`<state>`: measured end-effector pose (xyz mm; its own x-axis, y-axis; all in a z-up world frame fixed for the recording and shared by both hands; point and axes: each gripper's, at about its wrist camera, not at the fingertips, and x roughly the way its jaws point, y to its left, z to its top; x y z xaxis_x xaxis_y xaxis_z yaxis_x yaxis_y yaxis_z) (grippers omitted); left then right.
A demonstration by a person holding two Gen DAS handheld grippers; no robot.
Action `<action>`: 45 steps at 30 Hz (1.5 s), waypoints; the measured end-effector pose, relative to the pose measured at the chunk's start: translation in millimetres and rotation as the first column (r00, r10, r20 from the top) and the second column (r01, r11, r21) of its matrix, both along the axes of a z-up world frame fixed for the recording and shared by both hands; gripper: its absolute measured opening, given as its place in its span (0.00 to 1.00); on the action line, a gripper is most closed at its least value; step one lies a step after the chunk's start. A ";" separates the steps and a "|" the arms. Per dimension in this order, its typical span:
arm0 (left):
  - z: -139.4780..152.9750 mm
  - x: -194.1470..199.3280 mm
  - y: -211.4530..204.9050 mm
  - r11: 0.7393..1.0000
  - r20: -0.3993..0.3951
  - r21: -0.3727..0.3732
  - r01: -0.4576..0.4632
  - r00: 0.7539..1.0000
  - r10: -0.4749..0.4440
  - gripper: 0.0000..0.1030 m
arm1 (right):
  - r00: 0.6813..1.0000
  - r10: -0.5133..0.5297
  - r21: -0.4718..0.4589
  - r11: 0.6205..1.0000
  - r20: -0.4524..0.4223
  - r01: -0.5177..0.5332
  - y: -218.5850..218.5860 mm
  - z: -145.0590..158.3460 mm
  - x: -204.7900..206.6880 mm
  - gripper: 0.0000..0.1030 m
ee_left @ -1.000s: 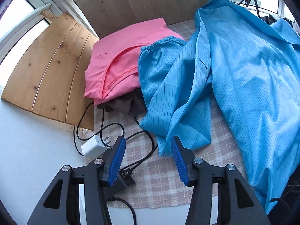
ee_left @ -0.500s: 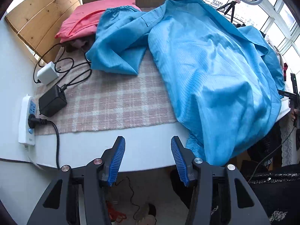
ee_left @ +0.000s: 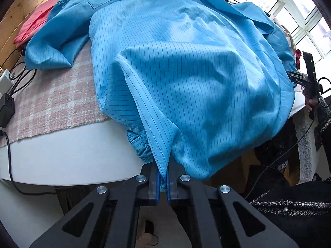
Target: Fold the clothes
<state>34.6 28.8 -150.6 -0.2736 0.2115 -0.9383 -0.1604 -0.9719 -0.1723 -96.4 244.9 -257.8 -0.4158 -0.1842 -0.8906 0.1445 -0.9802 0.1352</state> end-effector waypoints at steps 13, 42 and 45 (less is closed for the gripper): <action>127.8 7.8 -57.7 0.987 -0.176 0.045 -0.154 0.971 0.159 0.18 | 0.981 -0.168 -0.171 0.974 -0.100 0.149 66.3 102.2 12.4 0.17; -31.3 13.9 -30.8 0.980 0.038 0.038 -0.195 0.980 0.193 0.09 | 0.999 0.043 -0.180 0.983 -0.019 -0.046 0.6 -2.7 52.8 0.36; -24.1 14.2 -29.7 0.980 0.036 0.073 -0.187 0.982 0.185 0.01 | 0.998 0.057 -0.233 0.971 0.002 -0.055 -9.3 8.2 49.6 0.06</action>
